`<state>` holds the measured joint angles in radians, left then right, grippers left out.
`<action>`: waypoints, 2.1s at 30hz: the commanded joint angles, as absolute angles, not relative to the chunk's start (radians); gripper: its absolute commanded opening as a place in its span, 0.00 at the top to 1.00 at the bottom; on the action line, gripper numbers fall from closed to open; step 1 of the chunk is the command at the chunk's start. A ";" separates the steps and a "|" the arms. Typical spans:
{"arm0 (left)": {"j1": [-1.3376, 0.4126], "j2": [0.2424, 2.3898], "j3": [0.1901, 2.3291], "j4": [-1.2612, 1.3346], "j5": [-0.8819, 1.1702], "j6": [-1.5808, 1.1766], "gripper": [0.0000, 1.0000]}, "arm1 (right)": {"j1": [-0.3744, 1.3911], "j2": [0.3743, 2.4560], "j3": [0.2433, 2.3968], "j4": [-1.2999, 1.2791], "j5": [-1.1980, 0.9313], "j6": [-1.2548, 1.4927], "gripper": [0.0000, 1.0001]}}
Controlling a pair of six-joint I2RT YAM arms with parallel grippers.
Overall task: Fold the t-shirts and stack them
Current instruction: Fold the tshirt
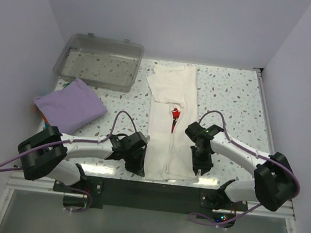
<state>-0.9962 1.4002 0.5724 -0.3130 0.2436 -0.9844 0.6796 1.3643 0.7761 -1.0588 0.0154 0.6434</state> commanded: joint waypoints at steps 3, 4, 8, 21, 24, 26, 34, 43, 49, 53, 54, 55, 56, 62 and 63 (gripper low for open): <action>-0.999 1.416 0.566 -0.425 0.156 -0.936 1.00 | 0.677 1.330 0.770 -1.003 -0.061 0.643 0.67; -0.999 1.414 0.566 -0.425 0.156 -0.933 1.00 | 0.676 1.331 0.766 -0.996 -0.067 0.649 0.66; -0.999 1.419 0.566 -0.422 0.160 -0.927 1.00 | 0.677 1.362 0.747 -0.956 -0.072 0.664 0.65; -1.000 1.422 0.568 -0.428 0.163 -0.917 1.00 | 0.678 1.408 0.724 -0.965 -0.029 0.686 0.92; -0.999 1.424 0.568 -0.429 0.163 -0.914 1.00 | 0.678 1.385 0.727 -0.999 -0.015 0.689 0.94; -0.999 1.428 0.568 -0.430 0.163 -0.916 1.00 | 0.678 1.374 0.729 -1.015 -0.008 0.692 0.95; -0.999 1.427 0.574 -0.446 0.158 -0.910 1.00 | 0.678 1.384 0.710 -1.054 -0.003 0.693 0.95; -0.999 1.373 0.600 -0.439 0.175 -0.897 1.00 | 0.678 1.368 0.701 -1.054 -0.052 0.666 0.96; -1.002 1.315 0.569 -0.423 0.219 -0.928 1.00 | 0.678 1.325 0.686 -1.060 -0.142 0.641 1.00; -1.011 1.270 0.546 -0.429 0.247 -0.956 1.00 | 0.680 1.284 0.663 -1.078 -0.190 0.635 1.00; -1.022 1.263 0.543 -0.431 0.248 -0.969 1.00 | 0.680 1.275 0.652 -1.086 -0.201 0.634 1.00; -1.028 1.241 0.535 -0.433 0.253 -0.977 1.00 | 0.678 1.253 0.643 -1.091 -0.222 0.635 1.00; -1.035 1.230 0.531 -0.434 0.258 -0.985 1.00 | 0.678 1.243 0.637 -1.092 -0.238 0.635 1.00; -1.091 1.158 0.578 -0.486 0.233 -1.038 1.00 | 0.678 1.148 0.658 -1.169 -0.279 0.649 1.00; -1.092 1.148 0.593 -0.504 0.218 -1.045 1.00 | 0.680 1.138 0.693 -1.205 -0.264 0.656 1.00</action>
